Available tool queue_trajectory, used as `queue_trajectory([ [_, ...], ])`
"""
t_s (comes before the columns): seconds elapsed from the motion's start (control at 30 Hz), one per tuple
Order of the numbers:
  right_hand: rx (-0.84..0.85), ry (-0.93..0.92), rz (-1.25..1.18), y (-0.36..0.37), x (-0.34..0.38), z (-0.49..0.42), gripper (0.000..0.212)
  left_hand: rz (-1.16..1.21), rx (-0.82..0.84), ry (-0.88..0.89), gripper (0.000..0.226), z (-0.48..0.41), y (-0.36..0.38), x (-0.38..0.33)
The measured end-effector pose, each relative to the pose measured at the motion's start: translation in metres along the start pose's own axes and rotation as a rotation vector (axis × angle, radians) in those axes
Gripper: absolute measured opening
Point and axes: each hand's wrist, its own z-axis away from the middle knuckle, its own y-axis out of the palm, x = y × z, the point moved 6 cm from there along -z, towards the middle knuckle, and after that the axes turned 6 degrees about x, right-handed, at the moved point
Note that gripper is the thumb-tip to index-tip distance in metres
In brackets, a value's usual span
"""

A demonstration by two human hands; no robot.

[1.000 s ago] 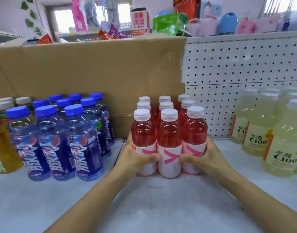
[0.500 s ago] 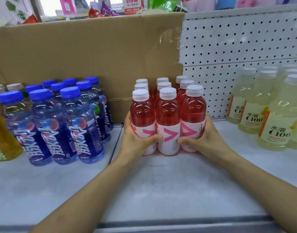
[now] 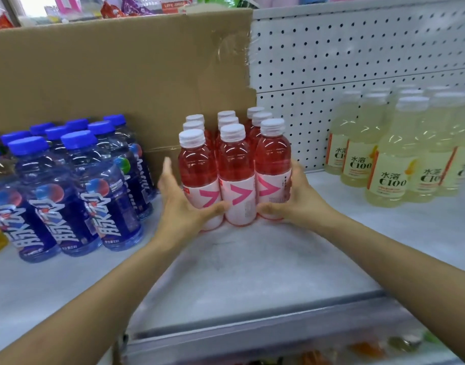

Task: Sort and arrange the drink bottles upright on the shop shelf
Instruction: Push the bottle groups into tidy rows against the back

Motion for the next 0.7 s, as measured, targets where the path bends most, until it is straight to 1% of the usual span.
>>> queue_trajectory([
  [0.03, 0.016, 0.028, 0.053, -0.005, 0.003, 0.005, 0.117, -0.078, -0.053, 0.057, 0.137, 0.004, -0.007, -0.010],
  [0.1, 0.010, 0.065, 0.220, -0.018, 0.009, 0.018, 0.119, -0.163, -0.144, 0.277, 0.120, 0.016, -0.015, -0.039],
  [0.13, -0.002, 0.047, 0.272, -0.026, 0.012, 0.024, 0.115, -0.177, -0.156, 0.380, 0.112, 0.022, -0.011, -0.056],
  [0.2, -0.037, -0.027, 0.289, -0.041, 0.021, 0.034, 0.095, -0.202, -0.097, 0.490, 0.098, 0.030, 0.014, -0.086],
  [0.27, -0.073, -0.097, 0.287, -0.060, 0.027, 0.046, 0.066, -0.217, 0.001, 0.512, 0.088, 0.035, 0.050, -0.113],
  [0.33, -0.110, -0.163, 0.282, -0.085, 0.026, 0.060, 0.039, -0.191, 0.111, 0.470, 0.087, 0.041, 0.089, -0.129],
  [0.4, -0.157, -0.220, 0.246, -0.117, 0.019, 0.077, 0.025, -0.161, 0.204, 0.395, 0.087, 0.045, 0.127, -0.137],
  [0.47, -0.221, -0.283, 0.234, -0.158, 0.008, 0.097, 0.024, -0.107, 0.273, 0.287, 0.089, 0.044, 0.165, -0.141],
  [0.57, -0.388, -0.316, 0.246, -0.238, -0.021, 0.124, 0.035, -0.036, 0.358, 0.095, 0.099, 0.034, 0.222, -0.146],
  [0.63, -0.499, -0.258, 0.196, -0.292, -0.049, 0.130, 0.049, 0.048, 0.396, -0.018, 0.107, 0.024, 0.256, -0.148],
  [0.67, -0.519, -0.185, 0.170, -0.315, -0.066, 0.126, 0.060, 0.105, 0.398, -0.069, 0.114, 0.018, 0.271, -0.148],
  [0.7, -0.496, -0.088, 0.149, -0.333, -0.083, 0.118, 0.076, 0.167, 0.389, -0.119, 0.123, 0.011, 0.284, -0.147],
])
